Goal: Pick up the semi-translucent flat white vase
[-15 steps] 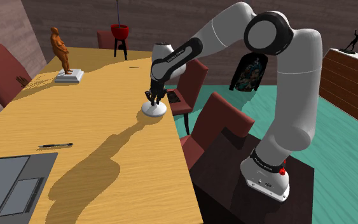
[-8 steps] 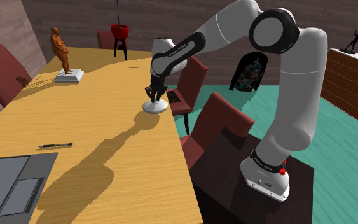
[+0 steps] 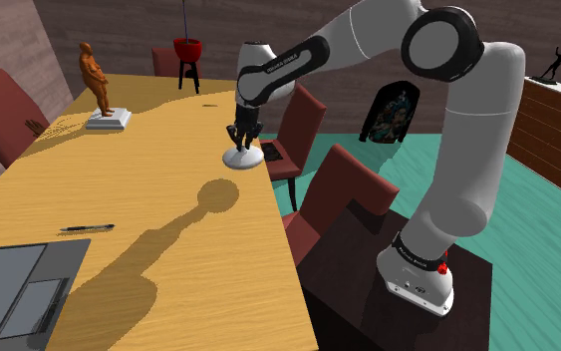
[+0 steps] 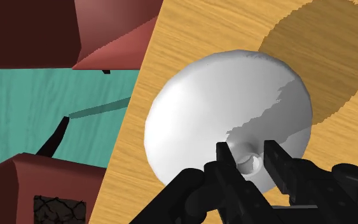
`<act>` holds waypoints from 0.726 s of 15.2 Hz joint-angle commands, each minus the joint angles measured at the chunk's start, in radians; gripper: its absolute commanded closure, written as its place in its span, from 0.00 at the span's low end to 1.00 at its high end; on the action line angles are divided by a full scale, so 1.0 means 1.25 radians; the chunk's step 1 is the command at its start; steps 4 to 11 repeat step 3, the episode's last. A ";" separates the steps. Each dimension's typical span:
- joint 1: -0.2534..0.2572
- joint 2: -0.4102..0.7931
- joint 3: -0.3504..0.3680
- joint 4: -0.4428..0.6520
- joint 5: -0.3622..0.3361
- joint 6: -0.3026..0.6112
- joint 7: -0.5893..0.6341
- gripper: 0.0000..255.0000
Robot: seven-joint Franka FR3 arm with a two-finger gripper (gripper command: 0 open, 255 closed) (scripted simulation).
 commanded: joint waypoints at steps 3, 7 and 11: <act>-0.001 -0.014 0.000 0.004 0.000 -0.019 -0.001 1.00; -0.001 -0.014 0.000 0.004 0.000 -0.019 -0.001 1.00; -0.001 -0.014 0.000 0.004 0.000 -0.019 -0.001 1.00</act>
